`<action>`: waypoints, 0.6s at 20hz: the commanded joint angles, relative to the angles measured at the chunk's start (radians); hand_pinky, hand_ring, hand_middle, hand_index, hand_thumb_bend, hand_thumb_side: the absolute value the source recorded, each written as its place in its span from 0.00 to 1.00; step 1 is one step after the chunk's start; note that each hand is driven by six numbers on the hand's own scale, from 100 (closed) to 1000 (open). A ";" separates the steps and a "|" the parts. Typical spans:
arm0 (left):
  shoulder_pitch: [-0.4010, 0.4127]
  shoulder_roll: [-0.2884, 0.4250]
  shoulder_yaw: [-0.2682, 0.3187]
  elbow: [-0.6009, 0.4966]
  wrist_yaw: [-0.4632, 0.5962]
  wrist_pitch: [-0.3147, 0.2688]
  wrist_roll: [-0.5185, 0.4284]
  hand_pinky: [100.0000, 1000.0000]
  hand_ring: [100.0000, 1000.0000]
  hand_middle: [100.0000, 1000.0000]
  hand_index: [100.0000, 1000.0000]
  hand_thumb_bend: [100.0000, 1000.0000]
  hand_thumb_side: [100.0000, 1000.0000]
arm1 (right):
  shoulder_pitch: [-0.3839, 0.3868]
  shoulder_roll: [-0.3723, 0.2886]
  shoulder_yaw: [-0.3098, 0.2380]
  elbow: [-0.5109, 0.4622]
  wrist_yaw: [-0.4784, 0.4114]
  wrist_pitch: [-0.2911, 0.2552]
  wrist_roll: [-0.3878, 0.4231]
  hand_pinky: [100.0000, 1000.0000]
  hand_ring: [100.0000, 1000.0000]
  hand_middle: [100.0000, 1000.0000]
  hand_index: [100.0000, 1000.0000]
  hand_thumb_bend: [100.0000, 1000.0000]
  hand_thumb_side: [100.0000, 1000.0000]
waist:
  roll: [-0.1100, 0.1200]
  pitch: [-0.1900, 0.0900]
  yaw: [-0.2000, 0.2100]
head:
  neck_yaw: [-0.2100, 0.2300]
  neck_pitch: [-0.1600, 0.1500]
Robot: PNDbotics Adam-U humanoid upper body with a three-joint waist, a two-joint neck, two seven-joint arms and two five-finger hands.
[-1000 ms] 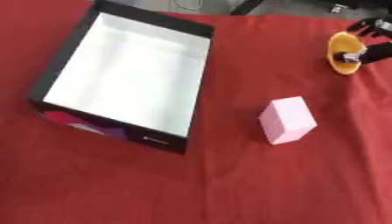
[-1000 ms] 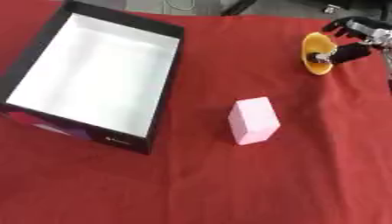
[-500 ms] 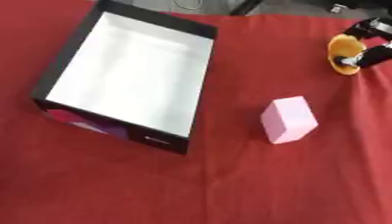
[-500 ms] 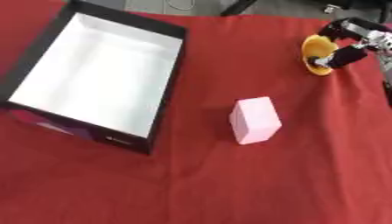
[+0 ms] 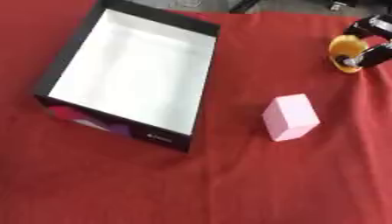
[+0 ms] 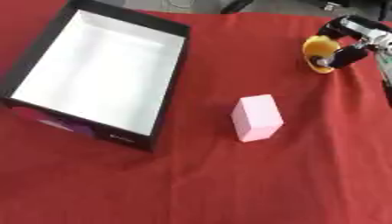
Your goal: Pick up objects on the table and place them in the box.
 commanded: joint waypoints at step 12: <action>0.010 0.037 0.005 0.000 -0.003 -0.005 0.003 0.81 0.63 0.72 0.75 0.75 0.58 | -0.038 -0.048 0.042 -0.236 -0.140 -0.012 -0.009 0.84 0.68 0.45 0.60 0.24 0.00 | -0.014 -0.086 -0.023 | 0.003 0.041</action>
